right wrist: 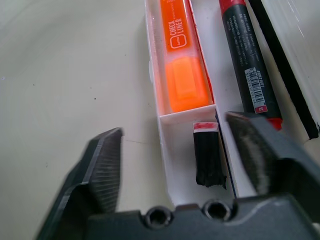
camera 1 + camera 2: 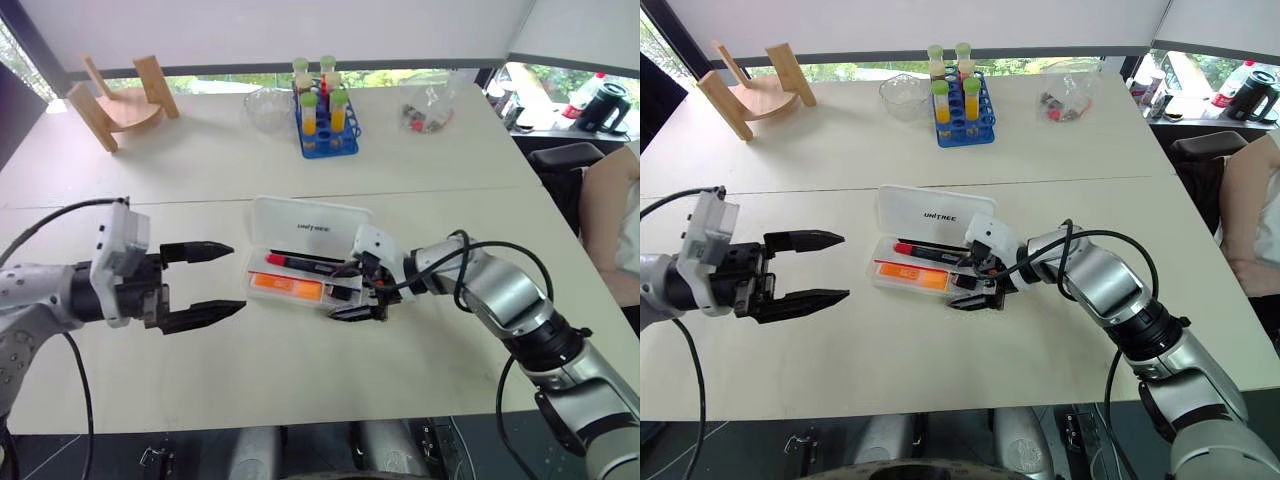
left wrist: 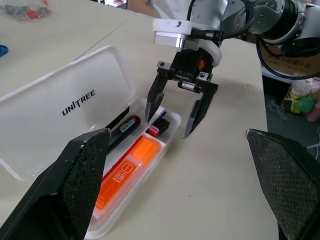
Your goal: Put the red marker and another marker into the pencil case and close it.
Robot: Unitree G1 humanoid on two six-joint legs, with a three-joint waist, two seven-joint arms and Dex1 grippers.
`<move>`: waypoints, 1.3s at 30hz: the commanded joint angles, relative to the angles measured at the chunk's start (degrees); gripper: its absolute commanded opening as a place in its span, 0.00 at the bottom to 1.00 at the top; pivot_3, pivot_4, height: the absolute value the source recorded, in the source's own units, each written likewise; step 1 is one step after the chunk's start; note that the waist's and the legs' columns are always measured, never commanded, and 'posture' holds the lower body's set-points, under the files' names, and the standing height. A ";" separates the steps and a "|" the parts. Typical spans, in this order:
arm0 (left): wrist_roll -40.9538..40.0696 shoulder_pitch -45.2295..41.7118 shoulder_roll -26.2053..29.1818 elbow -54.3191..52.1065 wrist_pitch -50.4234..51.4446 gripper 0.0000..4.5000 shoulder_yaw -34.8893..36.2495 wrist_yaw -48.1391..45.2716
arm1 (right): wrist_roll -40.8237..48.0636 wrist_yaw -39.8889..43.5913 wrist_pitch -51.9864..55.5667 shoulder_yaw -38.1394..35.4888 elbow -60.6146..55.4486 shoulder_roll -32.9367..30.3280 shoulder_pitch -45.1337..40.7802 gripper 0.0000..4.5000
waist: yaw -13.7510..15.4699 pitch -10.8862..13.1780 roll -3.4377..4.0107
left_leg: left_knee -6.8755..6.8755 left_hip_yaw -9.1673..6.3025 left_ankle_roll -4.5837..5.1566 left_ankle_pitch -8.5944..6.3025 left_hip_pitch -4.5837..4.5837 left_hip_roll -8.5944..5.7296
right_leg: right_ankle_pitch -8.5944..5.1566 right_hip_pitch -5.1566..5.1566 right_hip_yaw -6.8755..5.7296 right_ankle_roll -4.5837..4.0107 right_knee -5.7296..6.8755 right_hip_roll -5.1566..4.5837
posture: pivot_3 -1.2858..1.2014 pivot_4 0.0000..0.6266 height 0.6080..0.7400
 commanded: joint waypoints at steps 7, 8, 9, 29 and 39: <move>1.71 0.03 0.99 2.20 0.99 1.00 1.85 3.45 | 6.19 0.45 5.70 -10.04 -6.34 -1.61 -2.16 0.98 | 0.02 0.00 0.01 | 0.00 0.00 0.00 0.00 0.00 0.00 | 0.00 0.00 0.00 0.00 0.01 0.00 | 0.52 0.24 1.00; 2.33 0.35 0.95 2.77 0.95 1.00 2.00 3.95 | 7.80 0.38 6.93 -12.43 -7.27 -2.03 -2.07 0.98 | 0.02 0.00 0.01 | 0.00 0.00 0.00 0.00 0.00 0.00 | 0.00 -0.01 0.00 0.00 0.00 0.00 | 0.52 0.24 1.00; 2.79 0.72 0.84 3.34 0.87 1.00 2.22 4.20 | 9.60 0.53 8.23 -15.03 -8.27 -2.73 -1.91 0.98 | 0.08 0.00 0.00 | 0.00 0.00 0.00 0.00 0.00 -0.01 | 0.00 0.00 0.00 0.00 0.01 -0.01 | 0.52 0.24 1.00; 26.36 -24.94 -11.29 43.77 -21.56 0.01 -12.72 5.78 | 15.39 -8.29 11.73 -30.41 -13.18 -10.41 5.52 1.00 | 1.09 -0.01 -0.04 | 0.03 0.03 0.00 0.00 -0.05 -0.05 | 0.01 -0.01 -0.04 0.02 0.01 0.00 | 0.52 0.24 1.00; 34.41 -46.56 -23.62 77.43 -35.17 0.01 -17.57 1.26 | 16.52 -11.42 11.59 -33.13 -14.14 -11.17 7.35 1.00 | 1.72 -0.03 -0.08 | 0.17 0.01 0.01 0.01 -0.36 -0.10 | 0.03 -0.20 -0.09 0.04 0.02 -0.03 | 0.52 0.24 1.00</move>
